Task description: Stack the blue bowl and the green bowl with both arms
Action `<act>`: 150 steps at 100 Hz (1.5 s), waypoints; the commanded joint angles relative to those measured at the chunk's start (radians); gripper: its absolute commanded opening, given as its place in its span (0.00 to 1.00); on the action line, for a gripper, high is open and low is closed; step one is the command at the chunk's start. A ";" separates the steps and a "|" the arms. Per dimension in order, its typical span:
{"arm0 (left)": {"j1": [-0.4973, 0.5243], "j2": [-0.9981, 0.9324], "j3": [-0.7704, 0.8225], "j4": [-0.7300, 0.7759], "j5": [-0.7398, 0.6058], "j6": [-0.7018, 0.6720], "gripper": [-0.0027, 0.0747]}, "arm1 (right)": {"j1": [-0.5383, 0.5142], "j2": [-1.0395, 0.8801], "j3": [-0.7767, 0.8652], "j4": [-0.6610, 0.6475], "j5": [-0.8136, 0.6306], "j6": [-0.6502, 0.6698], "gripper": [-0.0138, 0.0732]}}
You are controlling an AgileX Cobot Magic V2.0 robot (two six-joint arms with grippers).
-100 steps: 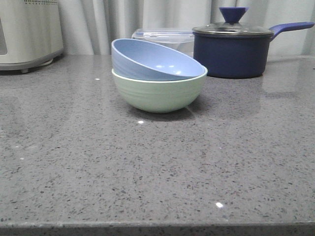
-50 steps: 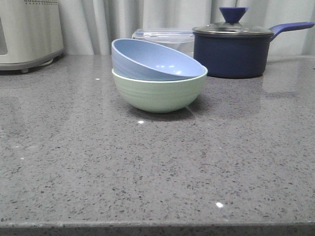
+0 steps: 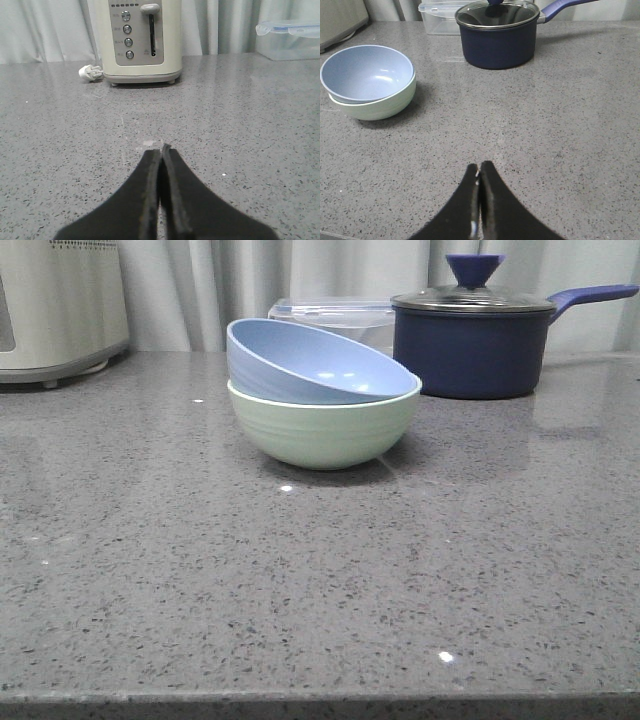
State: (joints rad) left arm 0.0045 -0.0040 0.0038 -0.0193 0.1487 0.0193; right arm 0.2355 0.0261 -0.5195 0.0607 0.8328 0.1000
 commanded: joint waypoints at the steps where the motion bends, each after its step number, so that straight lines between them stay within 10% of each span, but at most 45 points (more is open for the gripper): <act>1: 0.000 -0.035 0.039 -0.010 -0.079 -0.008 0.01 | -0.004 0.018 -0.019 -0.008 -0.075 -0.005 0.12; 84: 0.000 -0.035 0.039 -0.010 -0.079 -0.008 0.01 | -0.207 -0.008 0.515 -0.042 -1.012 -0.005 0.12; 150: 0.000 -0.035 0.039 -0.010 -0.079 -0.008 0.01 | -0.229 -0.055 0.546 -0.042 -0.920 -0.005 0.12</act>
State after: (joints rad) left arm 0.0045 -0.0040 0.0038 -0.0232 0.1487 0.0193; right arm 0.0112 -0.0100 0.0279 0.0331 -0.0162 0.1000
